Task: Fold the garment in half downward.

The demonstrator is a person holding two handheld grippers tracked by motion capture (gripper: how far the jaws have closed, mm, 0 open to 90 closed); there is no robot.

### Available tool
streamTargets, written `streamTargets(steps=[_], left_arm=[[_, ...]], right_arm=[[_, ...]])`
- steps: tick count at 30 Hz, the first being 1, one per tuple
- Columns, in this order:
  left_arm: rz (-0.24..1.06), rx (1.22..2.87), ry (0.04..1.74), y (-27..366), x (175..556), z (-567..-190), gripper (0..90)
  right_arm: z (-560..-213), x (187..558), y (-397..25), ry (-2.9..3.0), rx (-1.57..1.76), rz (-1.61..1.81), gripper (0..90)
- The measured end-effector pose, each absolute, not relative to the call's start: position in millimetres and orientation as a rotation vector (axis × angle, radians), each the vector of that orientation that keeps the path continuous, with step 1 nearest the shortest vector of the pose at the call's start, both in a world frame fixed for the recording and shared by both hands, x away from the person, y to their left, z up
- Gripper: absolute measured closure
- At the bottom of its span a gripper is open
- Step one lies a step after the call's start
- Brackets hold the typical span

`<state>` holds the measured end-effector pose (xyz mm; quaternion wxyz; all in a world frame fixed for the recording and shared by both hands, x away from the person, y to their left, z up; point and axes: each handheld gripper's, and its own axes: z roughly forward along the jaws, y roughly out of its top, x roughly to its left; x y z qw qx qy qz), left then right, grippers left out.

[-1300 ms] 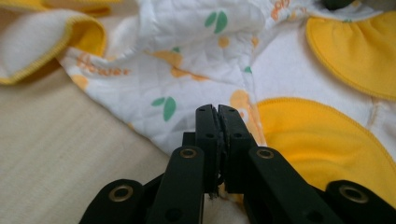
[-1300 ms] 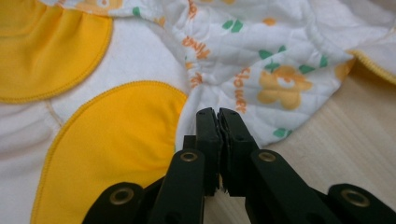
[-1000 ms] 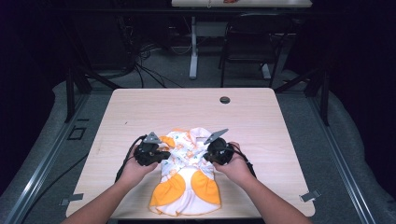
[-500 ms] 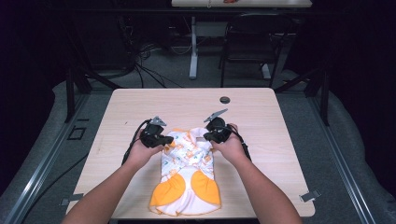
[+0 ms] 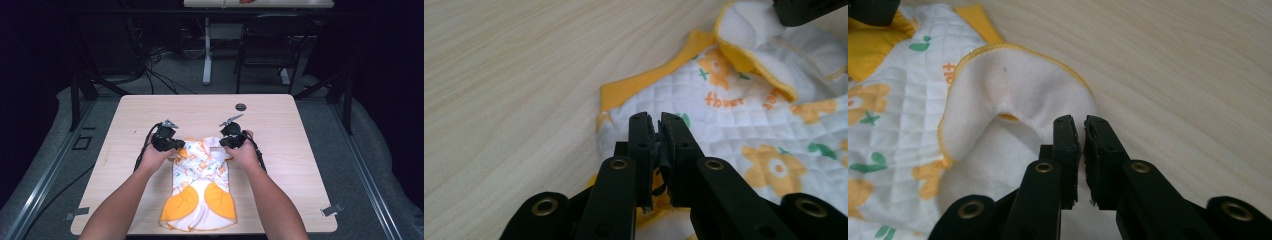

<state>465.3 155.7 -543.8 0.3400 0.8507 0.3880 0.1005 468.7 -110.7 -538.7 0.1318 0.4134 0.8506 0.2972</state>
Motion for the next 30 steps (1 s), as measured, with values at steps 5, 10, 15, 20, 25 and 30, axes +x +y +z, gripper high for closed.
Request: streamTargets(steps=[5,10,15,20,25,30], left_arm=[[0.283,2.216,1.050,156,470,-553,73.5],[0.316,2.225,1.064,156,470,-559,62.4],[0.325,2.237,1.085,158,471,-563,55.0],[0.310,2.252,1.080,159,472,-566,52.9],[0.320,2.236,1.082,159,472,-570,52.0],[0.321,2.227,1.075,159,470,-571,53.3]], right_arm=[[-541,473,-103,2.454,1.198,0.822,74.1],[-549,478,-101,2.459,1.232,0.794,65.5],[-556,478,-99,2.480,1.219,0.749,60.6],[-560,479,-101,2.463,1.240,0.768,56.5],[-566,481,-111,2.442,1.345,0.863,55.2],[-566,481,-110,2.448,1.326,0.848,56.2]])
